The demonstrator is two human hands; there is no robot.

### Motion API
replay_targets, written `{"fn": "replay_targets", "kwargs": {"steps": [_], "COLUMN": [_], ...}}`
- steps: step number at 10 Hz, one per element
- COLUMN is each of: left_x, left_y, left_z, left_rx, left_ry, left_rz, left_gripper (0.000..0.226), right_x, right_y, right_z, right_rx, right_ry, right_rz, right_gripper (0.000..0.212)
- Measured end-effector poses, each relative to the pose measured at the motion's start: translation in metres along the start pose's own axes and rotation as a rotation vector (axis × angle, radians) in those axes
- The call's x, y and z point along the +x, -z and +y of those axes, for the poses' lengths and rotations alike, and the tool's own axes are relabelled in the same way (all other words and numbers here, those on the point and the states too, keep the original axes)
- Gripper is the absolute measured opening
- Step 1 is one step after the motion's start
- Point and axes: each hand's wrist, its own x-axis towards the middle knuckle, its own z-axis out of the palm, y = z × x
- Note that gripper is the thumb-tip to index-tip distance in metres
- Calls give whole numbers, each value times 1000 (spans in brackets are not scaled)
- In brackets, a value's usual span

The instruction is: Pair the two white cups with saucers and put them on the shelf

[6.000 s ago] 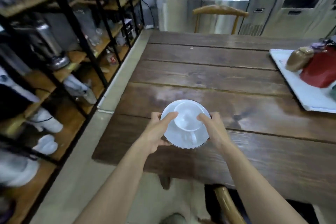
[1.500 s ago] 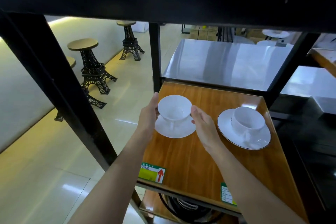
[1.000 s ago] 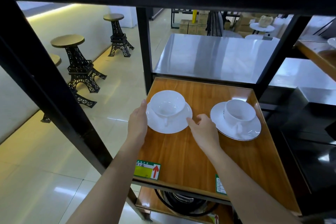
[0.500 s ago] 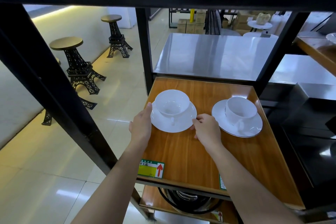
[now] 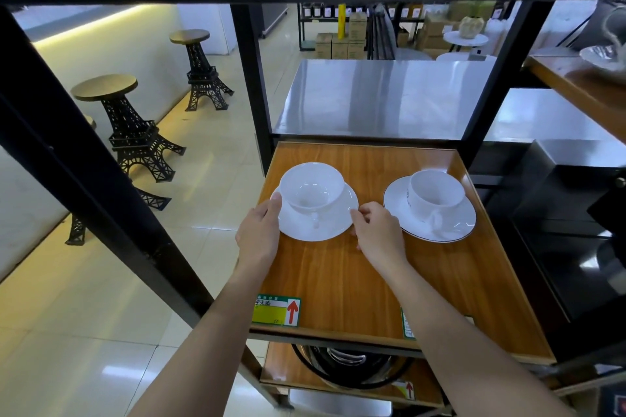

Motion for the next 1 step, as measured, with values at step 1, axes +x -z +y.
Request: {"fn": "replay_targets", "kwargs": {"steps": [1], "left_x": [2], "left_y": [0], "left_z": [1], "left_rx": [37], "left_ry": [-15], "left_rz": [31], "left_gripper": [79], "right_x": [-5], "right_y": [5], "right_z": [0], "right_rx": [2], "right_ry": [48], "right_rz": [34], "right_gripper": [38]}}
